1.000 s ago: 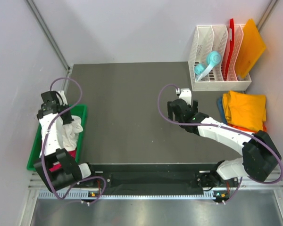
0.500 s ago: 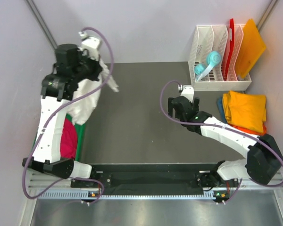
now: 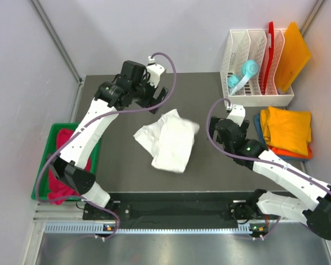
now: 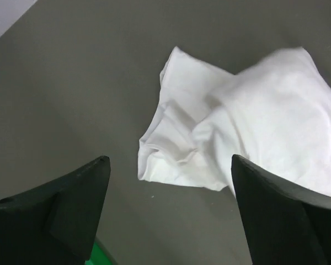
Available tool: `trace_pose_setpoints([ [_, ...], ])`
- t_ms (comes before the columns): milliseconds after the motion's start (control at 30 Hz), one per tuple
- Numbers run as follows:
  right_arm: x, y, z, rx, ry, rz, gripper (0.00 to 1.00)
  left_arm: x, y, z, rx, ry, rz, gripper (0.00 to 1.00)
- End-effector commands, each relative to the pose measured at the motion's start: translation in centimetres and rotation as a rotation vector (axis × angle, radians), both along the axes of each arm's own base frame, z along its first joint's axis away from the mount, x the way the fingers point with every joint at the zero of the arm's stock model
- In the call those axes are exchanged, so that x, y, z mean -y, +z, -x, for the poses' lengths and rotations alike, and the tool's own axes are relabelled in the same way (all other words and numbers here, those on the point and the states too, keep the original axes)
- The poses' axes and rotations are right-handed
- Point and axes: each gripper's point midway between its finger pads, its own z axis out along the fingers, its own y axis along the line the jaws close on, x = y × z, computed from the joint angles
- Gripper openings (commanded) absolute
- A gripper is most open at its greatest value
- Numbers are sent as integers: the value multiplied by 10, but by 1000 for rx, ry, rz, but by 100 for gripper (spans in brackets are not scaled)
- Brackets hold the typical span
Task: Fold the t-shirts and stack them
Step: Grab the tshirt from the pile
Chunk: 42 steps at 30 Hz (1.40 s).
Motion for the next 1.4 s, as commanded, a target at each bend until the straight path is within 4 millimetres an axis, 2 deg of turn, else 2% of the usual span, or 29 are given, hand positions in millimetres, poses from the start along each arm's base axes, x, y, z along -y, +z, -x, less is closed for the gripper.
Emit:
trace_pose_setpoints([
  [0, 10, 3, 13, 5, -23, -12, 99, -11, -14, -13, 28, 98, -16, 99],
  [100, 9, 3, 17, -1, -13, -10, 99, -22, -33, -15, 25, 144, -52, 99],
  [167, 2, 1, 18, -9, 13, -7, 98, -31, -35, -16, 31, 165, -48, 99],
  [200, -2, 2, 18, -9, 28, -10, 98, -36, -46, -14, 12, 184, -55, 99],
  [267, -21, 0, 21, -14, 86, 0, 96, -51, -46, -16, 21, 232, -38, 99],
  [300, -29, 0, 23, -16, 112, 7, 96, -58, -58, -13, -12, 252, -40, 99],
  [333, -46, -6, 28, -32, 166, 27, 95, -72, -58, -14, -16, 282, -24, 99],
  [367, -59, -2, 30, -28, 198, 30, 95, -79, -61, -13, -20, 304, -18, 99],
  [400, -71, -4, 33, -38, 231, 38, 93, -87, -73, -10, -46, 324, -21, 99],
  [433, -95, -14, 43, -63, 304, 72, 93, -103, -73, -11, -49, 361, -3, 99],
  [467, -111, -6, 46, -54, 337, 73, 92, -111, -75, -10, -56, 380, 3, 99],
  [500, -123, -7, 51, -55, 362, 95, 91, -119, -84, -6, -79, 399, 5, 99],
  [533, -145, -23, 65, -87, 428, 151, 90, -132, -84, -6, -82, 435, 16, 99],
  [567, -161, -17, 68, -78, 453, 150, 88, -138, -86, -4, -83, 450, 16, 99],
  [600, -171, -22, 73, -86, 471, 170, 86, -142, -93, -1, -93, 462, 11, 99],
  [633, -184, -39, 81, -110, 503, 219, 84, -147, -91, 2, -81, 473, 16, 99],
  [700, -203, -48, 88, -132, 538, 226, 79, -151, -98, 7, -85, 490, 10, 99],
  [733, -213, -63, 92, -158, 563, 245, 76, -153, -96, 9, -77, 497, 17, 99],
  [800, -229, -68, 97, -177, 593, 231, 69, -156, -103, 15, -95, 514, 21, 99],
  [833, -239, -81, 105, -209, 627, 242, 68, -158, -104, 17, -95, 520, 24, 99],
  [867, -251, -78, 108, -204, 646, 235, 67, -158, -106, 19, -100, 523, 25, 99],
  [900, -256, -80, 111, -204, 658, 246, 68, -160, -112, 22, -112, 528, 22, 99],
  [933, -261, -91, 117, -219, 672, 278, 68, -161, -114, 24, -116, 532, 24, 99],
  [967, -267, -89, 117, -218, 675, 271, 67, -162, -116, 25, -120, 537, 22, 99],
  [1067, -272, -100, 120, -240, 690, 272, 67, -163, -119, 29, -126, 538, 19, 99],
  [1267, -286, -107, 128, -262, 727, 240, 66, -164, -128, 35, -140, 542, 18, 99],
  [1367, -286, -116, 128, -277, 718, 258, 66, -166, -129, 36, -140, 548, 14, 99],
])
